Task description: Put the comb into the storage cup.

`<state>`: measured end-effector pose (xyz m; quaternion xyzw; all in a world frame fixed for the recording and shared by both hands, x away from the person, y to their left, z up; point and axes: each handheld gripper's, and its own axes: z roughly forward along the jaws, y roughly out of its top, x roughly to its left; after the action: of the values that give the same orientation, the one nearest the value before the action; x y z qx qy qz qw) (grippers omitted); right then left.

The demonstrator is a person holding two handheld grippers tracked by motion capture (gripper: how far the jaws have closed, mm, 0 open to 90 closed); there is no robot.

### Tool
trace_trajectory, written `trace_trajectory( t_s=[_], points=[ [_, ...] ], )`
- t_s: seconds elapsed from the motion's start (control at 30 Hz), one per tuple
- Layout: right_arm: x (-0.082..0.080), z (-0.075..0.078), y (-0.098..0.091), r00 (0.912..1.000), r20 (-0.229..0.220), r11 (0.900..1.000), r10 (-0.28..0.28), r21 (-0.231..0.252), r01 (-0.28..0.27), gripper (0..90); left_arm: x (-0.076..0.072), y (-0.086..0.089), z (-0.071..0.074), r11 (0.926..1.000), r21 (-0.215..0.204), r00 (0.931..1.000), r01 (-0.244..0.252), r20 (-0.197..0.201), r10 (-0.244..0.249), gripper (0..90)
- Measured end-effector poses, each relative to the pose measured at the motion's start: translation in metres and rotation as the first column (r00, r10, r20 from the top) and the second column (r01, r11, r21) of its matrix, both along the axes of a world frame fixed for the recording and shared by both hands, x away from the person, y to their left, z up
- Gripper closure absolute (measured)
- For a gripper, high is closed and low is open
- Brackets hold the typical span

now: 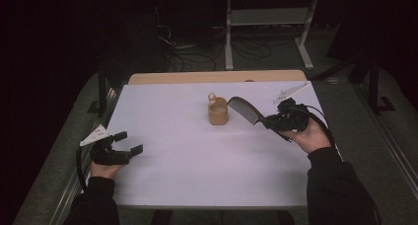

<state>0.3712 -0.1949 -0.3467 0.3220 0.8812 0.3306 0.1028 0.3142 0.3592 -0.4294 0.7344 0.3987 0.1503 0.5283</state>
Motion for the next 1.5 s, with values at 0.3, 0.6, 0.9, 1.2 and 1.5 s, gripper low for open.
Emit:
trace_trajectory(
  t_s=[0.3, 0.6, 0.9, 1.2, 1.5],
  points=[
    [-0.003, 0.009, 0.014, 0.9990, 0.021, 0.9992, 0.040, 0.008, -0.040, 71.3, 0.000, 0.000, 0.000, 1.0000, 0.000, 1.0000, 0.000, 0.001, 0.000, 0.0],
    [-0.006, 0.012, 0.029, 0.9957, 0.032, 0.9961, 0.087, 0.012, -0.088, 71.3, 0.000, 0.000, 0.000, 1.0000, -0.005, 1.0000, 0.004, 0.003, -0.004, 0.0],
    [-0.009, 0.015, 0.042, 0.9927, 0.050, 0.9935, 0.110, 0.022, -0.111, 71.3, -0.001, 0.000, 0.001, 0.9999, -0.010, 0.9999, 0.008, 0.008, -0.008, 0.0],
    [-0.011, 0.022, 0.055, 0.9874, 0.075, 0.9891, 0.139, 0.039, -0.142, 71.3, -0.002, 0.000, 0.002, 0.9998, -0.016, 0.9999, 0.007, 0.011, -0.007, 0.0],
    [-0.014, 0.027, 0.064, 0.9837, 0.102, 0.9863, 0.148, 0.059, -0.155, 71.3, -0.003, -0.004, 0.006, 0.9996, -0.012, 0.9994, 0.024, 0.024, -0.024, 0.0]
  ],
)
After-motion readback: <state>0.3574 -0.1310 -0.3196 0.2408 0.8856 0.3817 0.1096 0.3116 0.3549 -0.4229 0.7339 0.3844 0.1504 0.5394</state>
